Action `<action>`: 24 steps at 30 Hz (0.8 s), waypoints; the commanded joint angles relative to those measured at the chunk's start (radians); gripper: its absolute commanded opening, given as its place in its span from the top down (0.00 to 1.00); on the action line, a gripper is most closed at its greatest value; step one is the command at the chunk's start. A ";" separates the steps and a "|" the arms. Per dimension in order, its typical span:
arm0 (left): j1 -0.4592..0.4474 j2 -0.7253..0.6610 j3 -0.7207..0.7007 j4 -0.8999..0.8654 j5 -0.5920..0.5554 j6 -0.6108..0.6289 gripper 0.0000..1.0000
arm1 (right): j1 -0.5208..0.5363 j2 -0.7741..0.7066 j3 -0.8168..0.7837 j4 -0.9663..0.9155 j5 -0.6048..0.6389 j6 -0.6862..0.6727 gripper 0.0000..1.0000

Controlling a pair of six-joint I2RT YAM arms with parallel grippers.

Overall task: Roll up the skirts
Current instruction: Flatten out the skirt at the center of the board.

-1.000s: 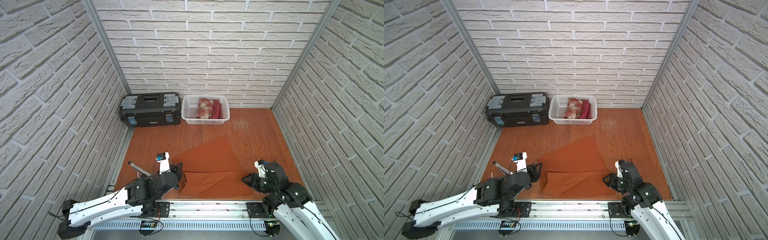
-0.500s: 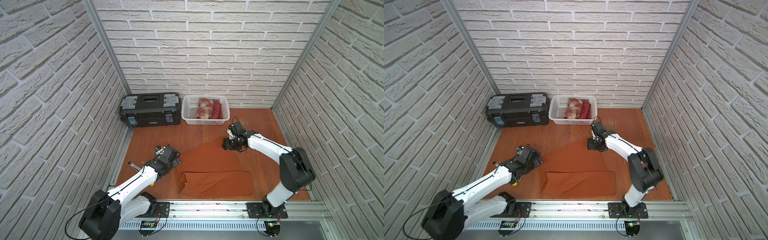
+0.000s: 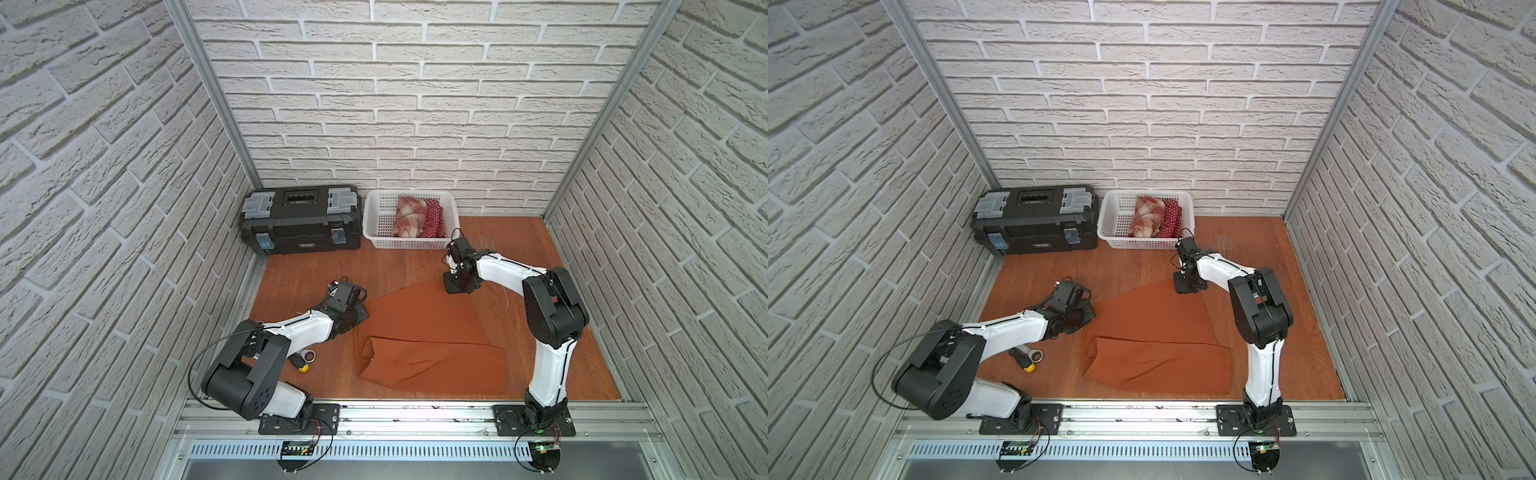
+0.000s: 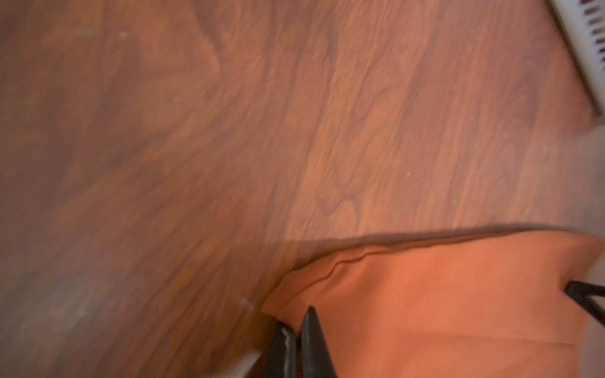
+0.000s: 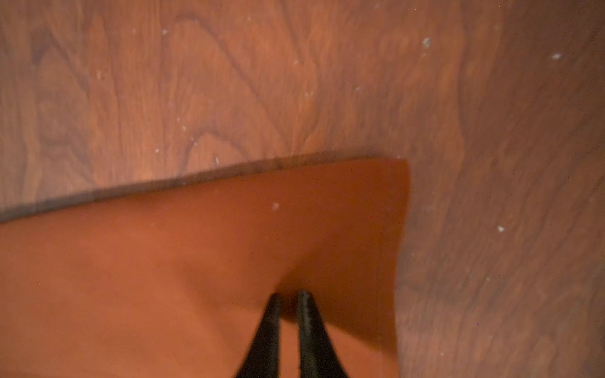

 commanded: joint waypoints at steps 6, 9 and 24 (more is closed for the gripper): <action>0.032 0.220 0.165 0.037 0.104 0.094 1.00 | -0.102 0.014 -0.009 -0.012 0.022 0.056 0.98; 0.033 0.312 0.279 0.053 0.117 0.116 1.00 | -0.149 0.047 0.044 -0.026 0.019 0.061 0.98; 0.091 0.454 0.521 0.085 0.169 0.158 1.00 | -0.119 -0.143 -0.010 0.018 -0.018 0.053 0.82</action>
